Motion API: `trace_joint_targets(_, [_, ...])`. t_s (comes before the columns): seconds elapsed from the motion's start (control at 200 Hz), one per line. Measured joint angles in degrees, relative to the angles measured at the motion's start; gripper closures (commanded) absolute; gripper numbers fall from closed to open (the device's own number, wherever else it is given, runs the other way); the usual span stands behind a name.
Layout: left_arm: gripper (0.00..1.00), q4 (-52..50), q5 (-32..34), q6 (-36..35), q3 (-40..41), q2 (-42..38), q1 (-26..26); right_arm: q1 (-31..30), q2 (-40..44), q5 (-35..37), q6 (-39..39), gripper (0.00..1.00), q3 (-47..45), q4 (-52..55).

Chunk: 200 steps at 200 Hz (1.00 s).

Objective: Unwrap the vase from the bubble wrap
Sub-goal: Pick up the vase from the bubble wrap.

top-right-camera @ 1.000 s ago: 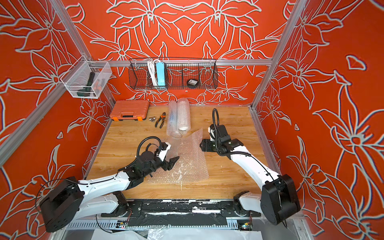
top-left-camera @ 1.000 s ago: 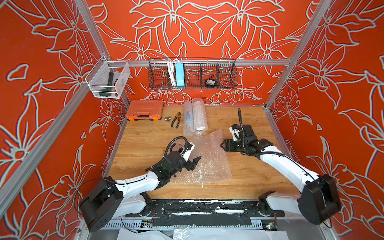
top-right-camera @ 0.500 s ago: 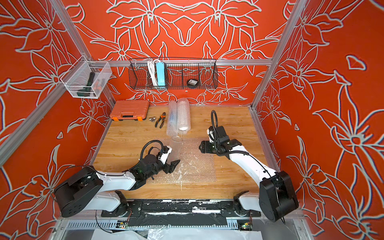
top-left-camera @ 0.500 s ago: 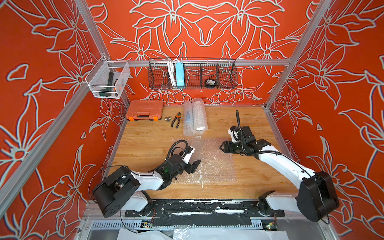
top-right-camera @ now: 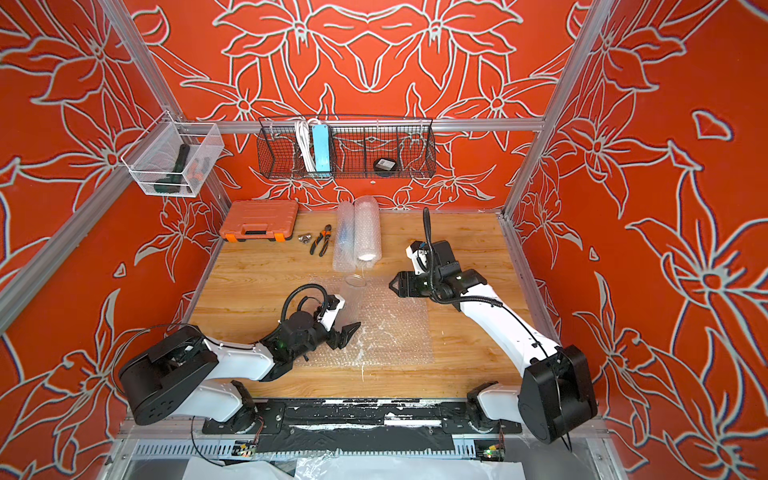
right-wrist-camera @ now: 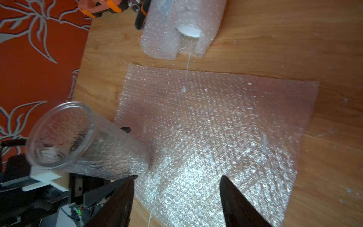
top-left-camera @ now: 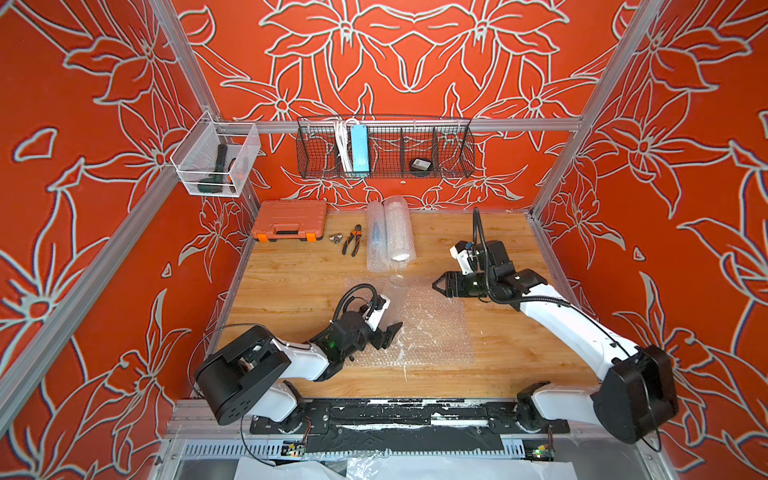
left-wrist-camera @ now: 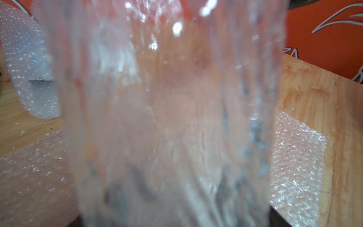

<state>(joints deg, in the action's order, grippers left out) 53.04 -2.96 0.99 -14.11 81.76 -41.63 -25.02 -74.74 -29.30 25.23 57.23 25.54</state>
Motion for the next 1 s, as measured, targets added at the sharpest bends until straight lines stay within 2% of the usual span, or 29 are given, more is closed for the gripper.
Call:
trace_joint_targets(0.245, [0.38, 0.17, -1.31, -1.68, 0.0, 0.0, 0.0, -0.04, 0.15, -10.97, -1.33, 0.31, 0.11, -1.68])
trace_joint_targets(0.38, [0.38, 0.13, -1.86, -2.43, -0.02, 0.0, 0.0, -1.22, 0.22, -15.39, -4.07, 0.22, 0.13, -1.99])
trace_joint_targets(0.575, [0.38, -0.52, -3.08, -2.54, -0.61, -0.94, 0.0, -5.64, 1.68, -15.69, -8.11, 0.15, 0.15, -2.86])
trace_joint_targets(1.001, [0.38, -1.77, -6.43, -6.29, -2.86, -5.01, 0.0, -7.52, -0.09, -14.71, -11.93, 0.15, 5.49, -3.26])
